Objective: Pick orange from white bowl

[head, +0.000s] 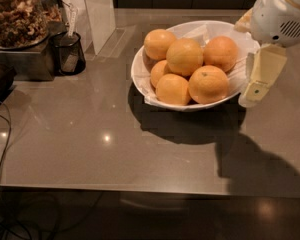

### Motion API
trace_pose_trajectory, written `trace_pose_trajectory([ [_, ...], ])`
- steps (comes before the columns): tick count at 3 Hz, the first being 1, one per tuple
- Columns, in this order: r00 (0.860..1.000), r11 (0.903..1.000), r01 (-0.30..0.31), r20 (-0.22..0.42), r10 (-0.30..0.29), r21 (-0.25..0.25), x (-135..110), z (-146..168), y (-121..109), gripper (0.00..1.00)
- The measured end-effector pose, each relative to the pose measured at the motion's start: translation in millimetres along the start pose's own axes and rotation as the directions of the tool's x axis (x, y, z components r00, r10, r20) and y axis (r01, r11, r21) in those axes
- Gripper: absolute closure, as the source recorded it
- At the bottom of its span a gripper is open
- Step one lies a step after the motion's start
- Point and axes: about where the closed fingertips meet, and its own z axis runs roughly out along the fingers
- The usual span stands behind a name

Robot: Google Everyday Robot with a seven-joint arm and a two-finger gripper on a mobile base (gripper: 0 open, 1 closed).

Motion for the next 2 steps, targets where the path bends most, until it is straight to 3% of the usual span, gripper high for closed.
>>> trace_pose_trajectory([
  [2,1.000,0.9999,0.013,0.006,-0.013,-0.004,-13.7,10.1,-12.4,0.02],
])
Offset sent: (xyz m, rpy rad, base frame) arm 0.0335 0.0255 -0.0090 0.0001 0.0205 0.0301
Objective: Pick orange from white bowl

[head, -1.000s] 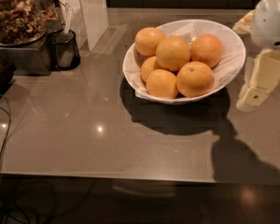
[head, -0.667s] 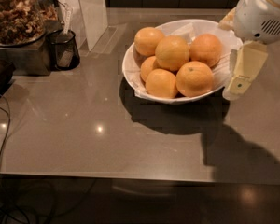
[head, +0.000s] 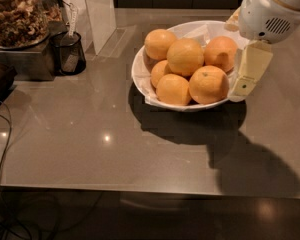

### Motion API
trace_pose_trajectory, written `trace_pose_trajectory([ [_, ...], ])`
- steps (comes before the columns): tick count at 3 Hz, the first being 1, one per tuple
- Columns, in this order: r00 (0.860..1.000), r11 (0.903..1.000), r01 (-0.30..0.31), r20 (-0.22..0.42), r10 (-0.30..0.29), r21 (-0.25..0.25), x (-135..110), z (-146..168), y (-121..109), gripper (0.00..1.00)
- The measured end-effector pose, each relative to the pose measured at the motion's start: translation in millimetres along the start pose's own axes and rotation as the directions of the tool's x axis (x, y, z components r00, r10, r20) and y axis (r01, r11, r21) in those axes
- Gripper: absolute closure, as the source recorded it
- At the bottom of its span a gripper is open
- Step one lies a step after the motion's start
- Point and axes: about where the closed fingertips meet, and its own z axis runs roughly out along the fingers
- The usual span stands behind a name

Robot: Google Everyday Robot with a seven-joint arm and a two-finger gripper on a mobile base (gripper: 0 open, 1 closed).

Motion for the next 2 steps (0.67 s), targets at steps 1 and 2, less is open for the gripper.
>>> trace_pose_trajectory([
  [1,1.000,1.0000,0.000,0.000,0.000,0.000,-0.1,0.0,0.0,0.13],
  [2,1.000,1.0000,0.001,0.001,-0.001,0.000,-0.6,0.2,-0.2,0.11],
])
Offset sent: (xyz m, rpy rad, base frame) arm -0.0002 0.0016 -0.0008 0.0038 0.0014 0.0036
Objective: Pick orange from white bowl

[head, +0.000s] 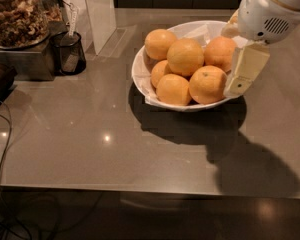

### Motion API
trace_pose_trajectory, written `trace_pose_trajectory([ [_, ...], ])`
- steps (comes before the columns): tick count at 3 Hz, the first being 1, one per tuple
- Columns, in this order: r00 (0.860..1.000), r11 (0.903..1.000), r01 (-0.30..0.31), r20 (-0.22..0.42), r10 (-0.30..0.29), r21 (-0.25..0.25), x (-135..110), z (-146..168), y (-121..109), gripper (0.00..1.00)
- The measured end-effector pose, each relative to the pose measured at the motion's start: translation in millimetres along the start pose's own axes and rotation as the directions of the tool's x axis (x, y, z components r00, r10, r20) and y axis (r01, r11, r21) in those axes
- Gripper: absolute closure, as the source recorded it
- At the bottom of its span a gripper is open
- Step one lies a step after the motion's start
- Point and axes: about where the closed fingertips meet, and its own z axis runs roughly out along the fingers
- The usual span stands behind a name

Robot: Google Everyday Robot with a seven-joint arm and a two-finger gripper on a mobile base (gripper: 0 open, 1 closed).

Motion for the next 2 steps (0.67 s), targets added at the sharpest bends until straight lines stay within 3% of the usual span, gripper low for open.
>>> trace_pose_trajectory([
  [2,0.992,0.9919,0.118,0.054,-0.115,-0.048,-52,19,-15,0.13],
])
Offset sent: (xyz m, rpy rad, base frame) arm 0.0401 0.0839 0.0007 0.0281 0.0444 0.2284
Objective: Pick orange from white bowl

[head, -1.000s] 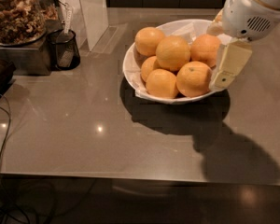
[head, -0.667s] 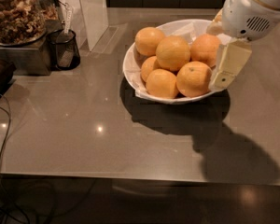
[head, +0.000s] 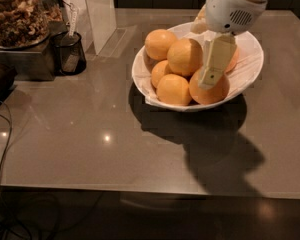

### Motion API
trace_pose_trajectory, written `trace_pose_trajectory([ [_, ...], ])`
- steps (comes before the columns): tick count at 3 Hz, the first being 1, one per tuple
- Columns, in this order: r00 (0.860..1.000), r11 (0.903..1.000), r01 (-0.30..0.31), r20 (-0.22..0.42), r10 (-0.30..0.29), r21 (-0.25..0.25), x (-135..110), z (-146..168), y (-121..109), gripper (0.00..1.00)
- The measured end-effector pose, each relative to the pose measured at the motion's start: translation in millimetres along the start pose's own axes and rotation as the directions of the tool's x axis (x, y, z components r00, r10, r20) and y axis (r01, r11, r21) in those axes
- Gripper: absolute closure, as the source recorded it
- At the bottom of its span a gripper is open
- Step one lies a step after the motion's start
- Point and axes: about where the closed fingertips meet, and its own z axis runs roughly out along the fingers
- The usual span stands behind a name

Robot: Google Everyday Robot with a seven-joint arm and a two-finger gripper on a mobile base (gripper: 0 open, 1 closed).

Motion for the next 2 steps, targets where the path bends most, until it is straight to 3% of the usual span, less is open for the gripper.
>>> trace_pose_trajectory([
  [1,0.999,0.9985,0.053,0.012,-0.053,-0.011,-27,3,-13,0.11],
  [2,0.998,0.9978,0.065,0.010,-0.065,-0.010,-37,4,-24,0.10],
])
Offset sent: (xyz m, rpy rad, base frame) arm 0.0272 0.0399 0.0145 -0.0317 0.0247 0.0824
